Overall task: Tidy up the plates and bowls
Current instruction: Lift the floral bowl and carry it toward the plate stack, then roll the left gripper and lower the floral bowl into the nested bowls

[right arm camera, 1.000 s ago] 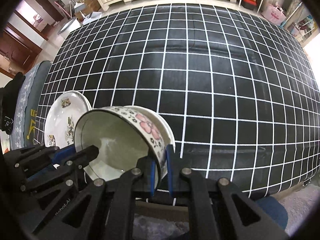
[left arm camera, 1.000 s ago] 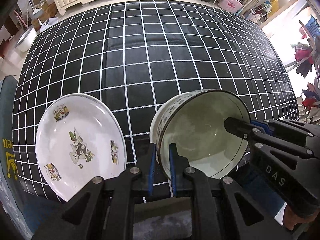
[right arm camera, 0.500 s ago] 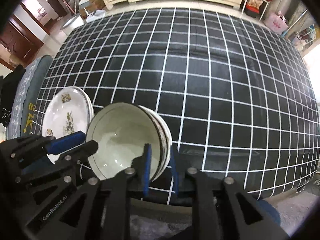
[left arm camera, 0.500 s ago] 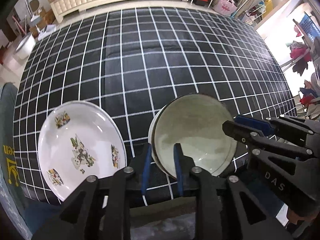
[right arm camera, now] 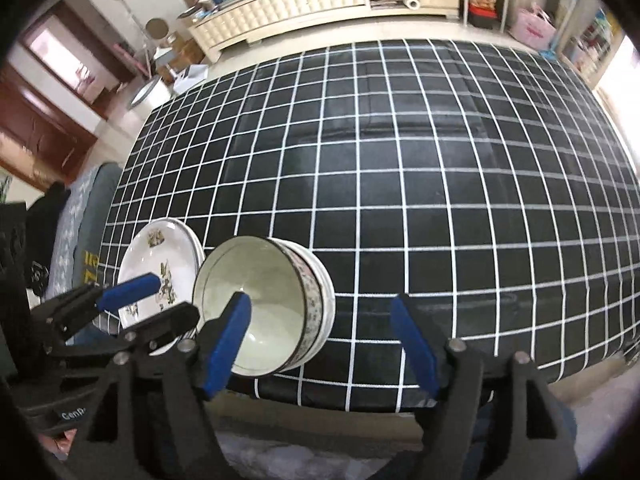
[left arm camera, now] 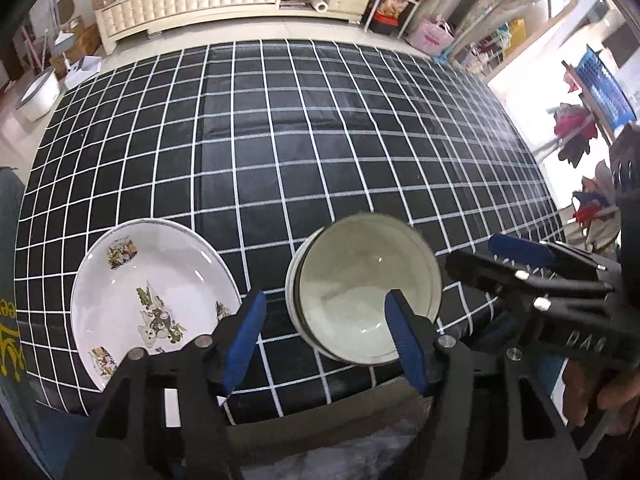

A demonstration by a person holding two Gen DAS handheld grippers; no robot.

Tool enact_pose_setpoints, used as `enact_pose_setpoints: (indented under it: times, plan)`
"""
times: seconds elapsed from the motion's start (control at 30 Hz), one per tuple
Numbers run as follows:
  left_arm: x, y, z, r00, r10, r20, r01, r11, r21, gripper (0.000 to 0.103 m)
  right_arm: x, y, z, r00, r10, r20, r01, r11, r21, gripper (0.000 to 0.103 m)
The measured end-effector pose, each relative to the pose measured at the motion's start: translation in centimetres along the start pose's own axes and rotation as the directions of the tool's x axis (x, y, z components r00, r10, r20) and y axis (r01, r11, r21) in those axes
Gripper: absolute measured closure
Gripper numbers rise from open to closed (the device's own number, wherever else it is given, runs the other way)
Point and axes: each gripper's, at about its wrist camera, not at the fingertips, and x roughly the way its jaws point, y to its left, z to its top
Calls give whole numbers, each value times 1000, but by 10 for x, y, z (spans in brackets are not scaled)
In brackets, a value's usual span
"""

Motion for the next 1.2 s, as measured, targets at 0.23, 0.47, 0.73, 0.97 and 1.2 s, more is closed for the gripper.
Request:
enact_pose_setpoints:
  times: [0.23, 0.47, 0.73, 0.97, 1.2]
  plan:
    - [20, 15, -3, 999, -33, -14, 33, 999, -36, 43, 23, -9, -8, 999, 6, -34, -4, 998, 58, 25]
    - [52, 25, -5, 994, -94, -54, 92, 995, -42, 43, 50, -11, -11, 995, 38, -87, -28, 993, 115, 25]
    - [72, 28, -5, 987, -147, -70, 145, 989, -22, 43, 65, -25, -13, 988, 97, -116, -70, 974, 214, 25]
    - [87, 17, -14, 988, -131, -82, 134, 990, 39, 43, 73, -25, -15, 987, 100, -128, -69, 971, 230, 25]
    - [95, 18, -15, 987, -142, -78, 145, 989, 31, 43, 78, -26, -15, 985, 115, -127, -84, 970, 227, 25]
